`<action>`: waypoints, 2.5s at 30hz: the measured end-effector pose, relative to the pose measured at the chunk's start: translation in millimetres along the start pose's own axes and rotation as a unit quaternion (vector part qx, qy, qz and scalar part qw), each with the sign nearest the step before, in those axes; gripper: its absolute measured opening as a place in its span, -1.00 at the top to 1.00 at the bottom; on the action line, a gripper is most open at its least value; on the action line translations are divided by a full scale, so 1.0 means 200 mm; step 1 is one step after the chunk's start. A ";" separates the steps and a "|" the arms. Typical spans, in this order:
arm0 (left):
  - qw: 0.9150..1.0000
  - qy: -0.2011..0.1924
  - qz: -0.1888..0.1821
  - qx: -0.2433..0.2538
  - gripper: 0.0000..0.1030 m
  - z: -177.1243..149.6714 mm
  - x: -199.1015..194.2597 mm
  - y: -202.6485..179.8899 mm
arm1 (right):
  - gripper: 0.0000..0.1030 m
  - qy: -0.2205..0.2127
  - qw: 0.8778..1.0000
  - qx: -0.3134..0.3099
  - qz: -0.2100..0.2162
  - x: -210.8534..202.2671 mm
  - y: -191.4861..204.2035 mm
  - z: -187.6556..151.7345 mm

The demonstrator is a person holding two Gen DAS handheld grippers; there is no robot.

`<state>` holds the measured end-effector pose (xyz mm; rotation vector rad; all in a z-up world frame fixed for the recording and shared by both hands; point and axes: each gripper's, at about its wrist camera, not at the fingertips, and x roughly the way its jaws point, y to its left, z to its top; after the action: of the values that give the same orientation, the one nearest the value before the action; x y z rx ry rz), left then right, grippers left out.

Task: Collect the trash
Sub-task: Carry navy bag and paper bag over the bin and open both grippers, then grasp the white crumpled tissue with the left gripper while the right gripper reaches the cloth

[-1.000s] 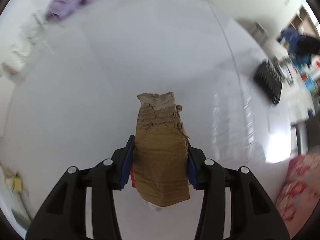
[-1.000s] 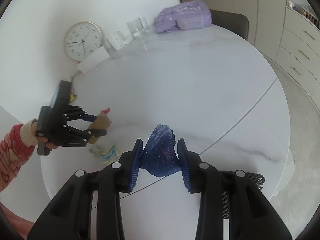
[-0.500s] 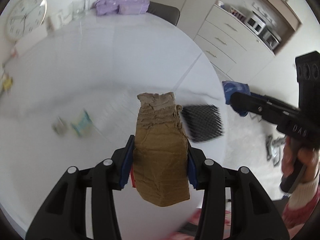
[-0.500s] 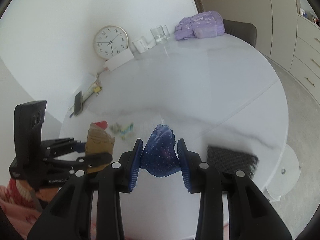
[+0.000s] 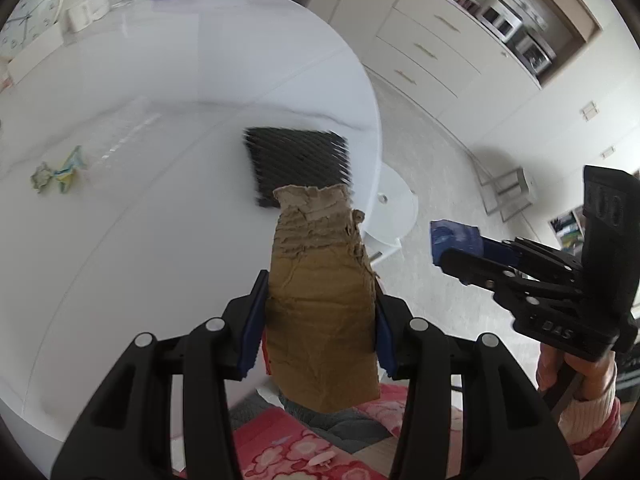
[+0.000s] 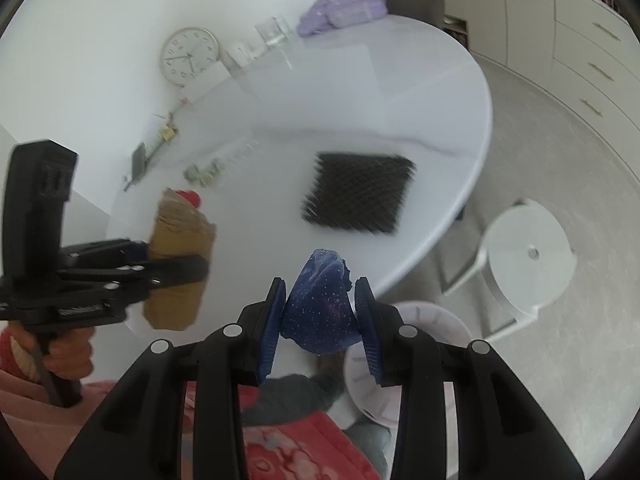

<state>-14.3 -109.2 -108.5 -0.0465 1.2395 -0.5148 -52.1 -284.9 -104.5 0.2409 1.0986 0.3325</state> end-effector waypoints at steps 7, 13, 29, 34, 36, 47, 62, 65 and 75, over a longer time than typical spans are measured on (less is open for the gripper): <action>0.999 0.028 0.008 0.040 0.13 -0.12 0.08 -0.23 | 0.26 0.035 0.998 -0.026 -0.049 0.15 -0.18 -0.23; 0.997 0.037 0.023 0.069 0.12 -0.20 0.09 -0.35 | 0.26 0.092 0.995 0.002 -0.046 0.56 -0.38 -0.47; 0.992 0.068 0.027 0.100 0.12 -0.26 0.15 -0.51 | -0.74 0.092 0.991 0.080 -0.046 0.59 -0.59 -0.60; 0.986 0.098 0.011 0.136 0.12 -0.25 0.31 -0.59 | -0.85 0.035 0.989 0.113 -0.085 0.25 -0.71 -0.60; 0.982 0.111 0.010 0.155 0.12 -0.26 0.41 -0.63 | -0.85 0.022 0.987 0.126 -0.098 0.13 -0.76 -0.62; 0.962 0.193 0.015 0.191 -0.35 -0.41 0.97 -0.71 | -0.85 0.021 0.980 0.159 -0.115 -0.08 -0.89 -0.78; 0.989 0.033 0.070 0.128 -0.81 -0.19 0.30 -0.57 | -0.85 -0.021 0.990 0.106 -0.085 -0.18 -0.65 -0.56; 0.993 -0.006 0.077 0.088 -0.85 -0.17 0.08 -0.47 | -0.95 -0.042 0.994 0.077 -0.071 -0.24 -0.52 -0.45; 0.993 -0.050 0.102 -0.044 -0.85 -0.20 -0.18 -0.05 | -0.95 -0.037 0.999 -0.015 -0.035 -0.12 -0.16 -0.17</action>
<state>-61.6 -94.2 -86.5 -0.0189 1.1538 -0.2773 -87.9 -322.7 -111.1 0.1851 1.0249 0.2751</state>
